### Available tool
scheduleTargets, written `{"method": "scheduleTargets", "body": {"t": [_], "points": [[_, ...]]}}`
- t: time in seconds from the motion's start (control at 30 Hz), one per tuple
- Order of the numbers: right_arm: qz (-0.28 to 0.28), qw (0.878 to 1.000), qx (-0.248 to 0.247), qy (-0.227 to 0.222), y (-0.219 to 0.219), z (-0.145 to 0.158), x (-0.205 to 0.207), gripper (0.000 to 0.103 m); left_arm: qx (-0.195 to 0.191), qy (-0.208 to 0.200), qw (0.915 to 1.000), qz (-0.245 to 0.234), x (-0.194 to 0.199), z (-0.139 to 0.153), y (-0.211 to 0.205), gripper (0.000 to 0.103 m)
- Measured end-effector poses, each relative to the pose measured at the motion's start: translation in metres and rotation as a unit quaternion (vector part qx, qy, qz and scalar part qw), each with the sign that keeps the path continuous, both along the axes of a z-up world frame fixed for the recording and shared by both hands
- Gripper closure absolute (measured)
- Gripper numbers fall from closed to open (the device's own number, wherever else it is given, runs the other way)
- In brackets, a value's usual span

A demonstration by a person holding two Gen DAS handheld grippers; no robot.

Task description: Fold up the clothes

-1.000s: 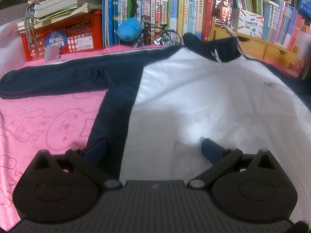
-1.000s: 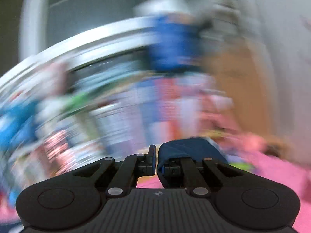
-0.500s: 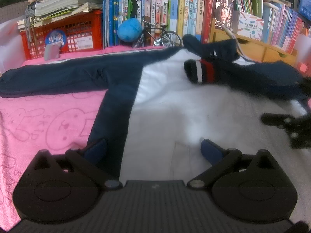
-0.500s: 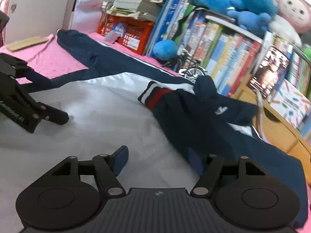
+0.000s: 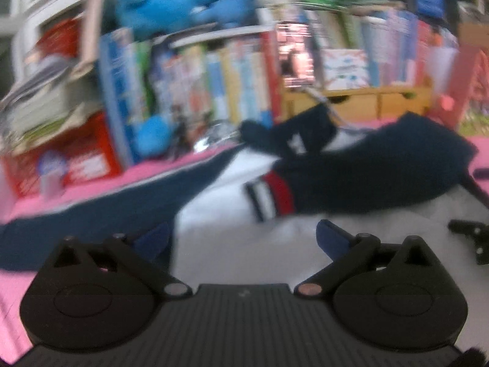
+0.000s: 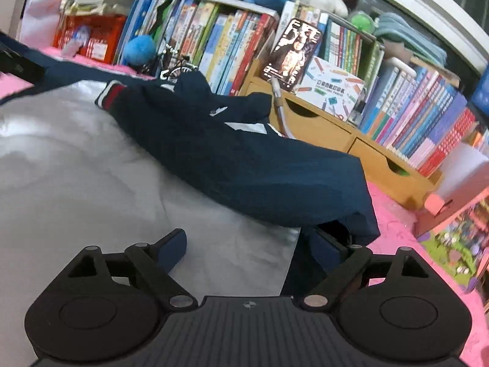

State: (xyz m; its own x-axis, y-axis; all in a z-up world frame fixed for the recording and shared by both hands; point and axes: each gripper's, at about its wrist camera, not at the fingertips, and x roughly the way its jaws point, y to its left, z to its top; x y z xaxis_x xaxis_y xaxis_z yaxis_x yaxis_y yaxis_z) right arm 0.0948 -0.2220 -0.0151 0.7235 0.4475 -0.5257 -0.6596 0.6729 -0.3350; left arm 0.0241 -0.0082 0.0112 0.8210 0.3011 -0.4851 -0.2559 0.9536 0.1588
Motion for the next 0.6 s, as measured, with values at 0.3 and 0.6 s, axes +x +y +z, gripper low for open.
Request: {"method": "scheduleTargets", "body": {"t": [0.3, 0.6], "points": [[-0.004, 1.000, -0.011, -0.012, 0.007, 0.001, 0.000, 0.010, -0.339, -0.064, 0.9353, 0.078, 0.049, -0.019, 0.063, 0.000], [-0.006, 0.999, -0.022, -0.028, 0.009, 0.000, -0.005, 0.009, -0.288, -0.047, 0.9493, 0.117, 0.089, -0.024, 0.070, 0.056]]}}
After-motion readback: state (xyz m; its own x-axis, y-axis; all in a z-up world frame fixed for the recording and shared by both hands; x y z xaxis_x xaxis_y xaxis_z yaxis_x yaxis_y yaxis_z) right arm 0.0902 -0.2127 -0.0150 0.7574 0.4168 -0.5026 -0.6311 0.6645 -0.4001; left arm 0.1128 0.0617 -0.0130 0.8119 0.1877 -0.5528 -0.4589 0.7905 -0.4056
